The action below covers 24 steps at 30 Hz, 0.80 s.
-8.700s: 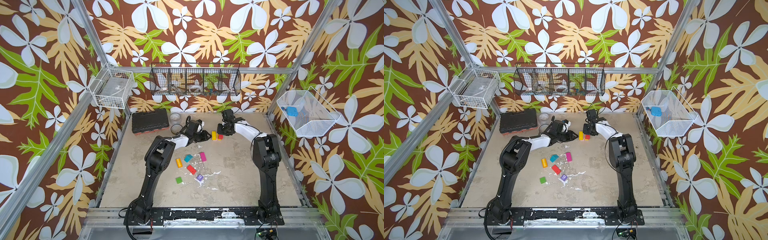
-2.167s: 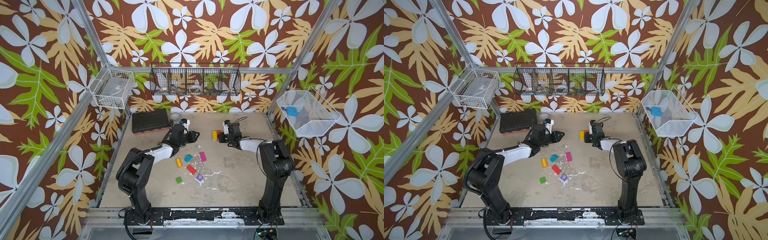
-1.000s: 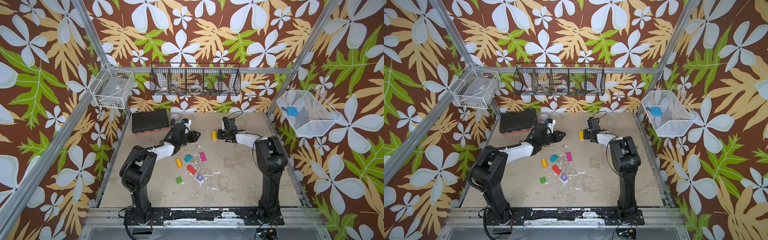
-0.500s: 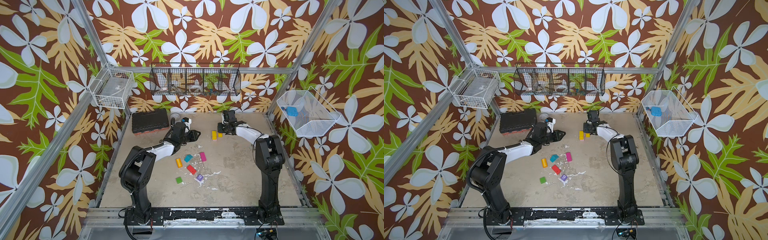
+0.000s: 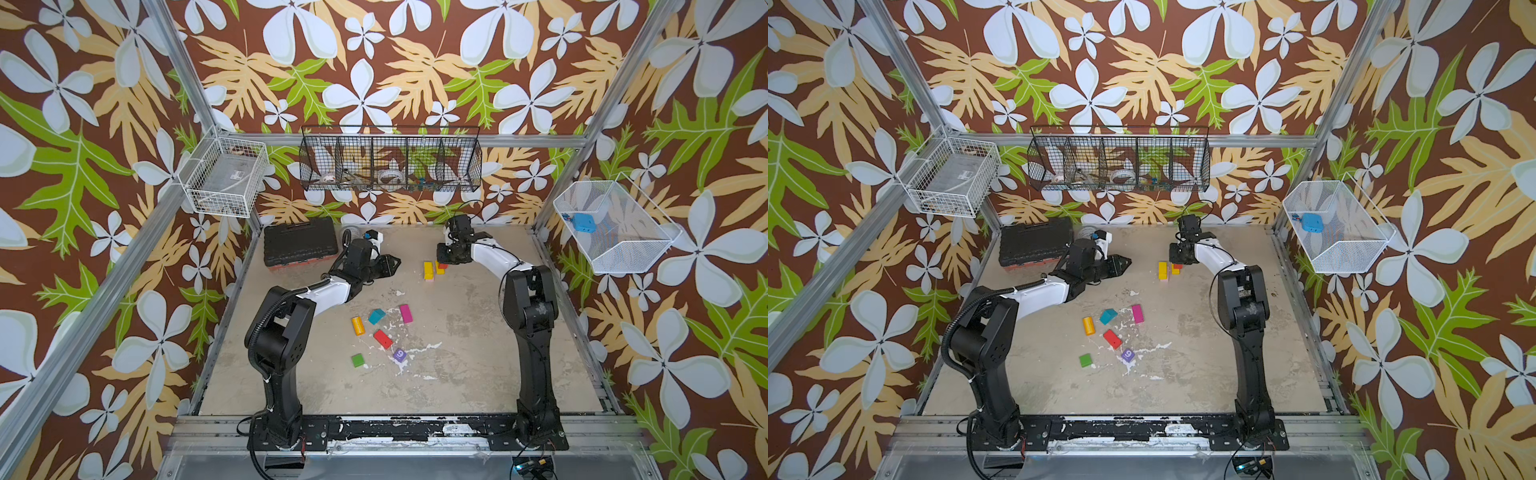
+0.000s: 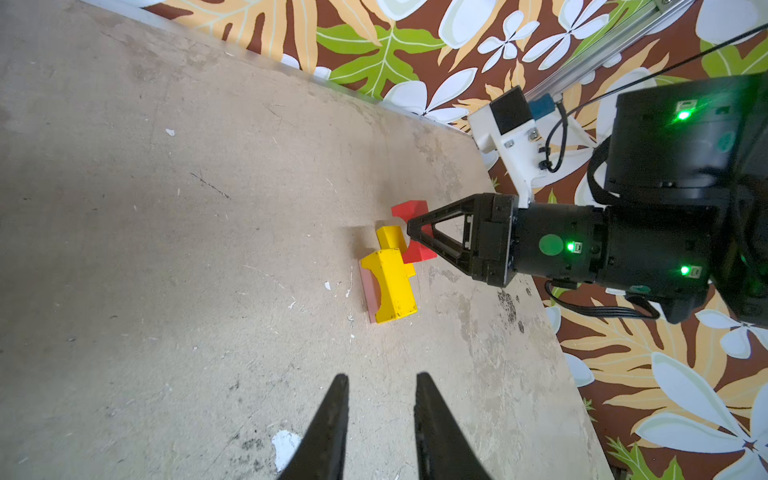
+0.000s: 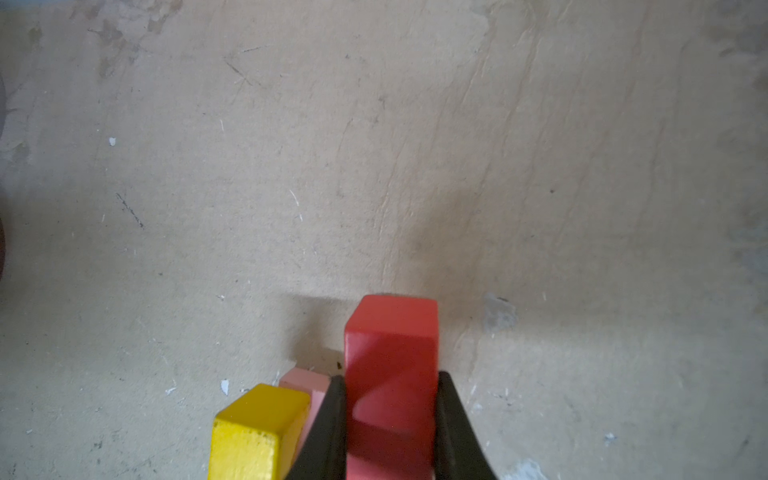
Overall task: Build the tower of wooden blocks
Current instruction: 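Slide the red block with the right gripper away from the yellow-pink pair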
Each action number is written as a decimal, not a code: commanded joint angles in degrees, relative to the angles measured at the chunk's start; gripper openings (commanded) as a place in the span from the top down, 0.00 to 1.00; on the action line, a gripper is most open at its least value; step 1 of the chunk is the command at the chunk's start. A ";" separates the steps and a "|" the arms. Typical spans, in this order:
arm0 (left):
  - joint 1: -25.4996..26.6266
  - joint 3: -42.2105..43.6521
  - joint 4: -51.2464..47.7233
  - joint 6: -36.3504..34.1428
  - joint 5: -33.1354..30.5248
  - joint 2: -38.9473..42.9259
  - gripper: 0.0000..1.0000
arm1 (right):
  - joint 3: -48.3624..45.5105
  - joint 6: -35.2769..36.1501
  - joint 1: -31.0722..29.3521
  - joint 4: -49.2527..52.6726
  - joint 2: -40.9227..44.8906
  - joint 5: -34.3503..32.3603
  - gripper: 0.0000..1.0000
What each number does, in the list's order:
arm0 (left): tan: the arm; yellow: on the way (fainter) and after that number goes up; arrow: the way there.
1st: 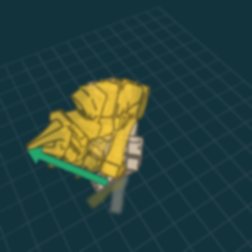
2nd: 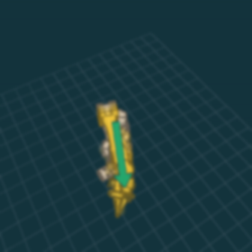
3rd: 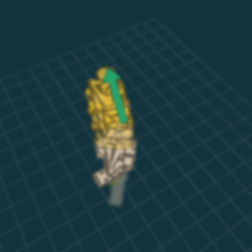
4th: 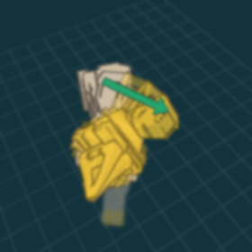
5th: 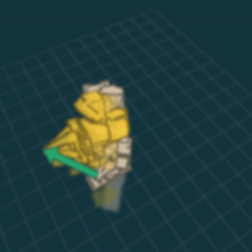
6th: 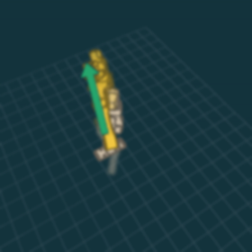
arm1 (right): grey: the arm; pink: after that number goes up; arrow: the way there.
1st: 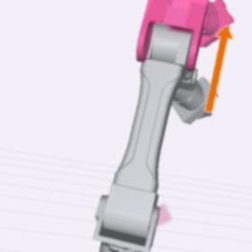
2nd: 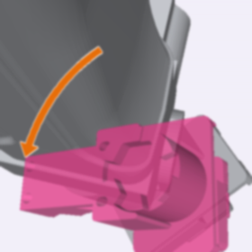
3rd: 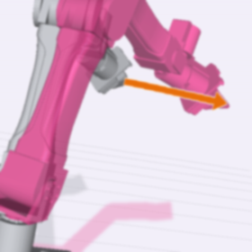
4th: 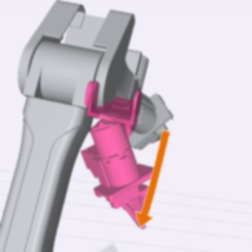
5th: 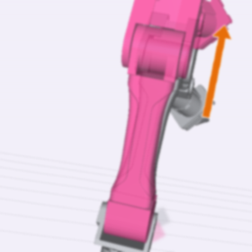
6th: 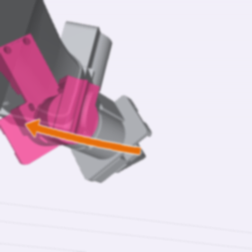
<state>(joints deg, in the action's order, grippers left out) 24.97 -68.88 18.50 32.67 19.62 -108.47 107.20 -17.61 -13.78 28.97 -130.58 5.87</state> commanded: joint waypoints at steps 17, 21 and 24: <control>-0.10 -2.25 -0.17 -0.76 1.78 -2.71 0.70 | -6.23 -1.71 0.93 -0.37 5.39 -4.09 0.83; -0.05 -3.83 -0.75 -0.66 3.25 -4.27 0.70 | -11.17 -2.87 2.84 -1.58 8.25 -3.94 0.82; 0.17 -4.89 -1.17 -0.55 4.06 -5.35 0.69 | -14.28 -3.22 3.71 -2.85 9.51 -3.95 0.79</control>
<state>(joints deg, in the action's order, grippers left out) 24.91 -72.95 17.76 32.69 22.26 -113.25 94.26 -19.59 -10.28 27.55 -121.75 2.39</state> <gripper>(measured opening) 0.305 0.232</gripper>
